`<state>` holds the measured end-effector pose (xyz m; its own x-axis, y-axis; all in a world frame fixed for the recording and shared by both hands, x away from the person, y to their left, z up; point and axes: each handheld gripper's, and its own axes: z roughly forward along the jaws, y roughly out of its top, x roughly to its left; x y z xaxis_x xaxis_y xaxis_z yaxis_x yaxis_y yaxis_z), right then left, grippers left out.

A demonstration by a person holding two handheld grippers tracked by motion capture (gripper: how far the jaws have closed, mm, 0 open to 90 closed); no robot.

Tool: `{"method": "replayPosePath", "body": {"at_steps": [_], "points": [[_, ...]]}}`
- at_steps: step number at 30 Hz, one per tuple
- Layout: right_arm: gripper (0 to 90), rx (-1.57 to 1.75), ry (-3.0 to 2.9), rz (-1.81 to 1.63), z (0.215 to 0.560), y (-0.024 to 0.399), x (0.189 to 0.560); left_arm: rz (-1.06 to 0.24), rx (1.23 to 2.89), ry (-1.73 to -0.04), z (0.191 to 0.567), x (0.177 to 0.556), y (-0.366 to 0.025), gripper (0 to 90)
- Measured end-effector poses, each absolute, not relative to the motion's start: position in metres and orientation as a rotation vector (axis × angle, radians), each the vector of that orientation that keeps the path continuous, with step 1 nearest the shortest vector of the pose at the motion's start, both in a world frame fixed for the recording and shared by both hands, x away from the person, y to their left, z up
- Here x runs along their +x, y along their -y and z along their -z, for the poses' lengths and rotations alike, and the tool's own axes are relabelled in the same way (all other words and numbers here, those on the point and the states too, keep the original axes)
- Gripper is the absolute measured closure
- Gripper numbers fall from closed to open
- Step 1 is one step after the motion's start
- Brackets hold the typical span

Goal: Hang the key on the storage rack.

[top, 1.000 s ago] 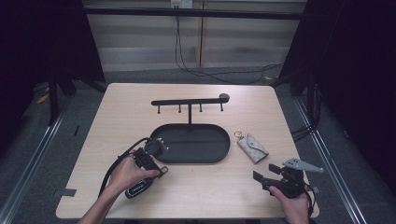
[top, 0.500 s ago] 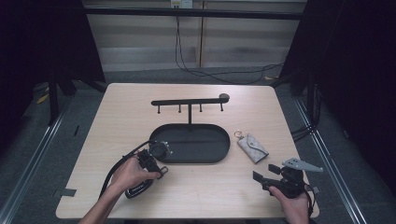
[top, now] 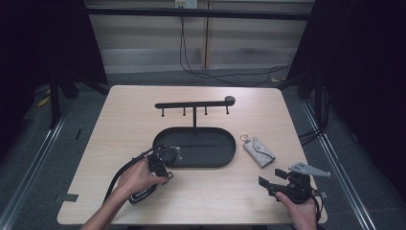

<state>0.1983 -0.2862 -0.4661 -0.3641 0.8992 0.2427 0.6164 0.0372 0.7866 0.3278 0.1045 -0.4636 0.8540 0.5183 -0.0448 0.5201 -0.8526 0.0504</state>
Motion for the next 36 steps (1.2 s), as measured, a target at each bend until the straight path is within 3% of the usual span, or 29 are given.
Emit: {"method": "replayPosePath", "body": {"at_steps": [7,18,36], "points": [[20.8,1.546,-2.001,-1.242,0.466,0.286,0.199,0.027,2.947,-0.784,0.464,0.326,-0.108,70.7],[20.8,1.55,-2.004,-1.236,0.467,0.286,0.2,0.068,2.886,-0.869,0.462,0.332,-0.118,70.8],[20.8,1.551,-2.001,-1.234,0.467,0.287,0.199,0.06,2.789,-0.876,0.426,0.333,-0.141,70.8]]}}
